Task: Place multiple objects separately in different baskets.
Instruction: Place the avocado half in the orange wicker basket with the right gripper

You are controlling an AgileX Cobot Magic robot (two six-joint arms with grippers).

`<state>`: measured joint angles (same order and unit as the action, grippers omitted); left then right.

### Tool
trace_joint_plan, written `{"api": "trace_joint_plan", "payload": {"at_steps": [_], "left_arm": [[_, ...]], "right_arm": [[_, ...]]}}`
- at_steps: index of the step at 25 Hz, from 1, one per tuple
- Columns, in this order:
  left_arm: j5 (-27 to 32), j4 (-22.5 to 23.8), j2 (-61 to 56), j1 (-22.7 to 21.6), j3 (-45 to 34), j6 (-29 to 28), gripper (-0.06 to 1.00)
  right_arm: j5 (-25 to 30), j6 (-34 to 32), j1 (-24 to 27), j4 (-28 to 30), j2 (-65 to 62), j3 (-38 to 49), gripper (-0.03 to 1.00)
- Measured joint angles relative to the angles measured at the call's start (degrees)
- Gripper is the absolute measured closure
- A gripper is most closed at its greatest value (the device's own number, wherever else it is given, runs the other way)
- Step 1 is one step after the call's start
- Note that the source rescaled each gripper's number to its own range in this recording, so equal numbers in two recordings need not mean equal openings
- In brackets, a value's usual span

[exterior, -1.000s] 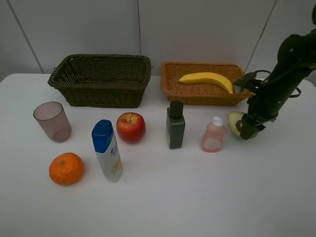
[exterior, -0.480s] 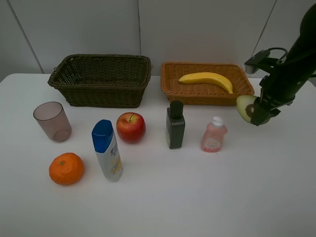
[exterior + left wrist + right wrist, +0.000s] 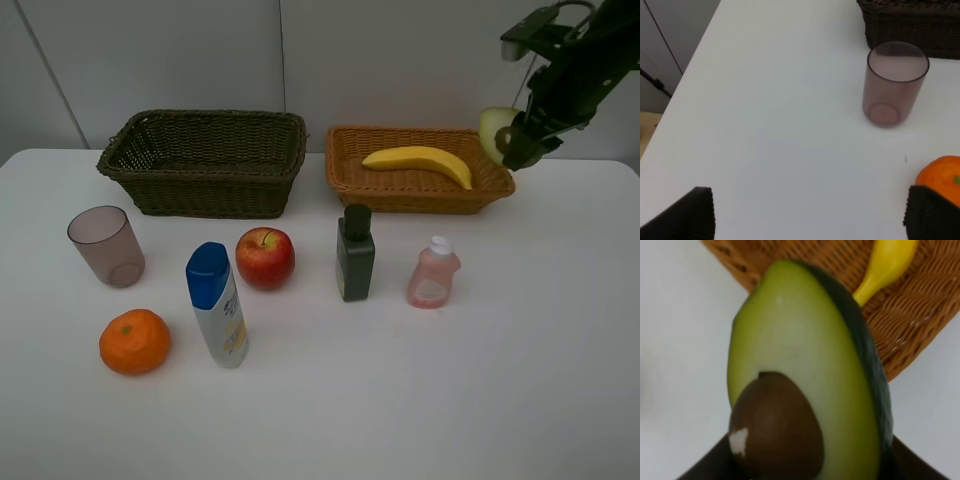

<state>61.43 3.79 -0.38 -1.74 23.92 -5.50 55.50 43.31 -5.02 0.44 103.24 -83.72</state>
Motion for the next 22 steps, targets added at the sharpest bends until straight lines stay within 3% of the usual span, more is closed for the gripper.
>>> {"api": "trace_joint_plan", "payload": {"at_steps": [11, 22], "left_arm": [[0.0, 0.0, 0.0, 0.0, 0.0, 0.0, -0.05], [0.0, 0.0, 0.0, 0.0, 0.0, 0.0, -0.05]], "right_arm": [[-0.42, 0.0, 0.0, -1.55, 13.64, -15.79, 0.73], [-2.64, 0.6, -1.03, -7.11, 27.0, -26.38, 0.73]]}}
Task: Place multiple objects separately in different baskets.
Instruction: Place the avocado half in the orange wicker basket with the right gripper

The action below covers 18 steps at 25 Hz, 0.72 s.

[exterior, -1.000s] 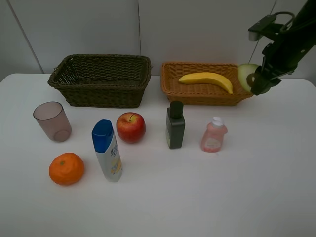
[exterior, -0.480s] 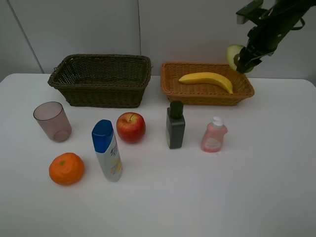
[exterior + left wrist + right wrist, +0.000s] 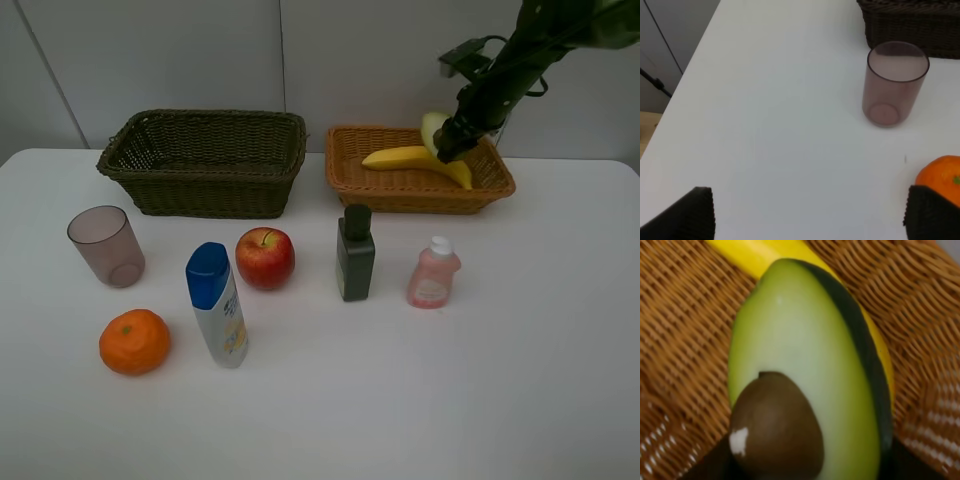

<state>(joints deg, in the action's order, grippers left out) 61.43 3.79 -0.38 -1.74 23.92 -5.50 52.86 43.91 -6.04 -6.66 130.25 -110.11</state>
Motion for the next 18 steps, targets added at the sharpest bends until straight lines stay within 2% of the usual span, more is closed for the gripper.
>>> {"api": "trace_joint_plan", "payload": {"at_steps": [6, 18], "left_arm": [[0.0, 0.0, 0.0, 0.0, 0.0, 0.0, -0.05], [0.0, 0.0, 0.0, 0.0, 0.0, 0.0, -0.05]], "right_arm": [[-0.41, 0.03, -0.07, -1.74, 3.78, -1.76, 0.73], [-0.77, 0.07, -0.01, -1.68, 4.15, -2.11, 0.73]]}}
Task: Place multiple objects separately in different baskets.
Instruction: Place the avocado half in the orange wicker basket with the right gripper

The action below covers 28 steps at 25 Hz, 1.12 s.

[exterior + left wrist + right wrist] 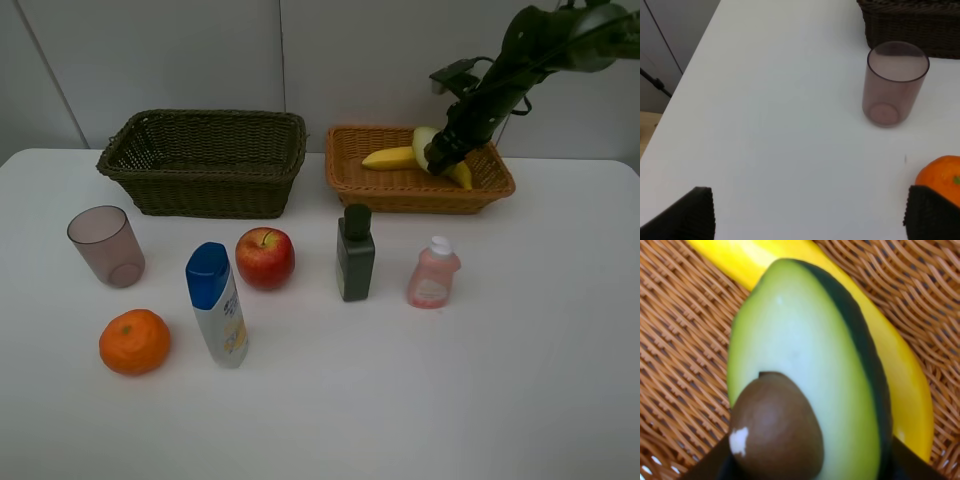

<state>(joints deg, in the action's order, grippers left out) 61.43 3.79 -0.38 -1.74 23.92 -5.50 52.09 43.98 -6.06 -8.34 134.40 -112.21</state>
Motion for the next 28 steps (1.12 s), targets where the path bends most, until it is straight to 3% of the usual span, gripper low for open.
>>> {"api": "trace_joint_plan", "payload": {"at_steps": [2, 6, 9, 28], "left_arm": [[0.0, 0.0, 0.0, 0.0, 0.0, 0.0, -0.05], [0.0, 0.0, 0.0, 0.0, 0.0, 0.0, -0.05], [0.0, 0.0, 0.0, 0.0, 0.0, 0.0, -0.05], [0.0, 0.0, 0.0, 0.0, 0.0, 0.0, -0.05]], "right_arm": [[0.0, 0.0, 0.0, 0.0, 0.0, 0.0, 0.7], [0.24, 0.0, 0.04, 0.0, 0.0, 0.0, 0.24], [0.55, 0.0, 0.04, 0.0, 0.0, 0.0, 0.1], [1.01, 0.0, 0.04, 1.13, 0.0, 0.0, 0.05]]}}
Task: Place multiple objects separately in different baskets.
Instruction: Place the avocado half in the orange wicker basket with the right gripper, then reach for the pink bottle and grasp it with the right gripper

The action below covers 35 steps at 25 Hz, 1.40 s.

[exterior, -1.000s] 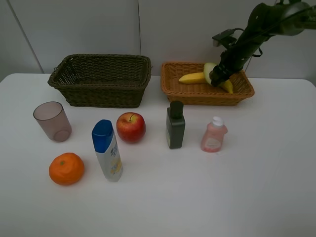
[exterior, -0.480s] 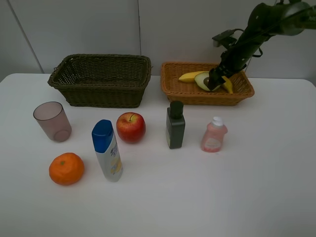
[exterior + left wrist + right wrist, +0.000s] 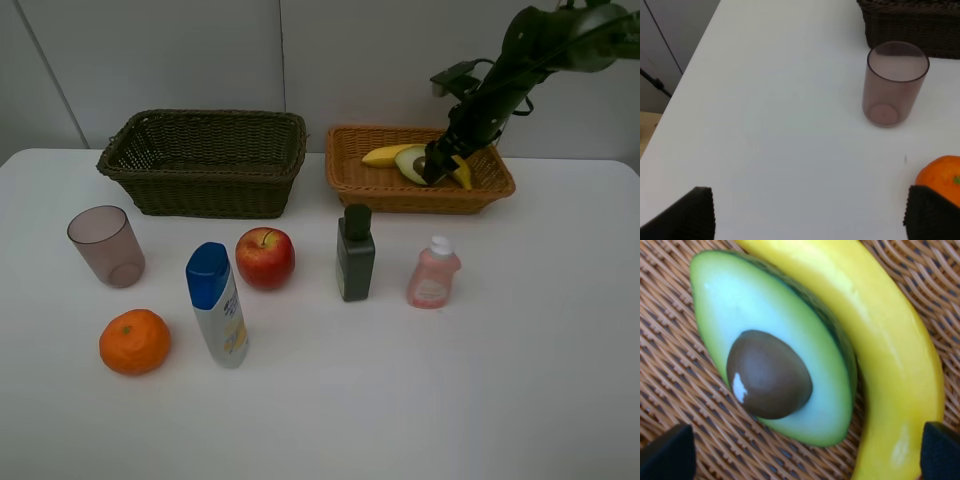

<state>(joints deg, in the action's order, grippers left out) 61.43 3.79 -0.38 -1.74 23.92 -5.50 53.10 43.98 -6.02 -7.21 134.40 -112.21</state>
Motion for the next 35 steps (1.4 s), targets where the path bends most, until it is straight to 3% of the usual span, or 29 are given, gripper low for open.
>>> {"api": "trace_joint_plan", "payload": {"at_steps": [14, 20, 26, 35], "left_arm": [[0.0, 0.0, 0.0, 0.0, 0.0, 0.0, -0.05], [0.0, 0.0, 0.0, 0.0, 0.0, 0.0, -0.05], [0.0, 0.0, 0.0, 0.0, 0.0, 0.0, -0.05], [0.0, 0.0, 0.0, 0.0, 0.0, 0.0, -0.05]], "right_arm": [[2.39, 0.0, 0.0, 0.3, -3.92, 0.0, 0.05], [8.29, 0.52, -0.34, 2.01, -7.41, 0.0, 0.05], [14.74, 5.14, -2.04, 3.41, -12.03, 0.31, 0.05], [15.61, 9.43, -3.51, 5.1, -21.56, 11.15, 0.05]]}}
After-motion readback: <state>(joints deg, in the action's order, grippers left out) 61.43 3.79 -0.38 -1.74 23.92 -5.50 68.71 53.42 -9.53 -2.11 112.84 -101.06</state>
